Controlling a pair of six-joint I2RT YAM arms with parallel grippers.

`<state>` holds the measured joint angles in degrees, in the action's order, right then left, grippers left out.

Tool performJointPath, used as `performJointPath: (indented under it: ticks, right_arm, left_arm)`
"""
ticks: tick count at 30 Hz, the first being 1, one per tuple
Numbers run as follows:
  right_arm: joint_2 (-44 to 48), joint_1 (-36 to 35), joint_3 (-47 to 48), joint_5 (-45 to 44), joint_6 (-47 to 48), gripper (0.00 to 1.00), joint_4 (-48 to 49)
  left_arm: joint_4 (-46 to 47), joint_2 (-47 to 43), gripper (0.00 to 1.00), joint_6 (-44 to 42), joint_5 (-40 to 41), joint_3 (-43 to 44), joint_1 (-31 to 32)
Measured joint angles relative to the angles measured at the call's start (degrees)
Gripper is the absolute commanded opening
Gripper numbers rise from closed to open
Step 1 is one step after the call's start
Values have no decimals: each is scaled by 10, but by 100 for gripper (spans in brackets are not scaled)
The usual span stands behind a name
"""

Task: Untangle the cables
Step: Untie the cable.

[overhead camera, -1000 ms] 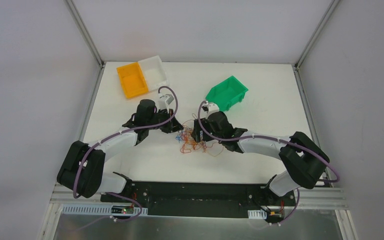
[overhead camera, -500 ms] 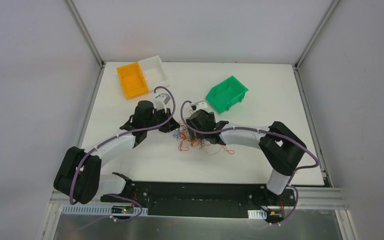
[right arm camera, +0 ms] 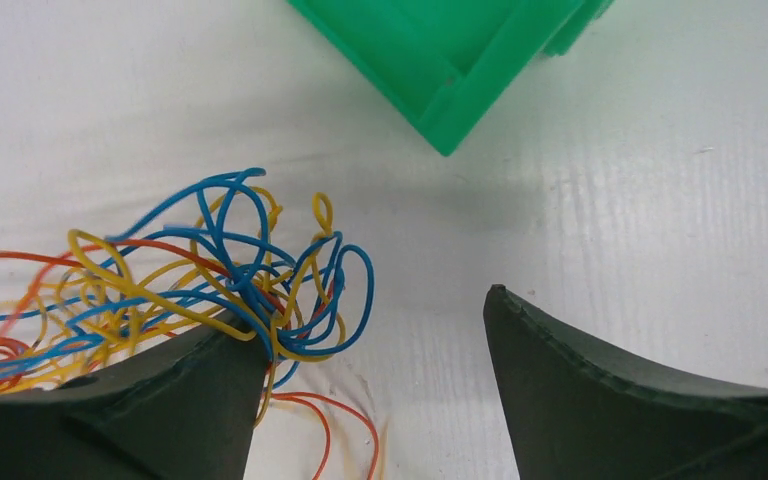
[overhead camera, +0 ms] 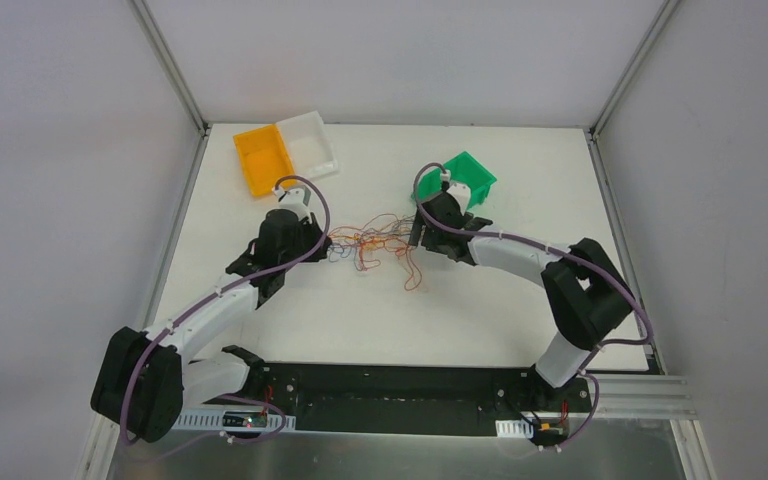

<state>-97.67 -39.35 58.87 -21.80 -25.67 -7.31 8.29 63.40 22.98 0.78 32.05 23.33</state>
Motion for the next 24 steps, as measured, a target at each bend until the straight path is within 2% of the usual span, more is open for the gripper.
performJointPath:
  ticks: [6, 15, 24]
  right_arm:
    - [43, 11, -36, -18, -12, 77, 6]
    - [151, 26, -140, 26, 19, 80, 71]
    - [150, 34, -168, 163, 41, 73, 159]
  left_arm:
    - [-6, 3, 0, 0, 9, 0, -1]
    - [11, 44, 0, -16, -76, 0, -2]
    - [30, 72, 0, -31, -144, 0, -9]
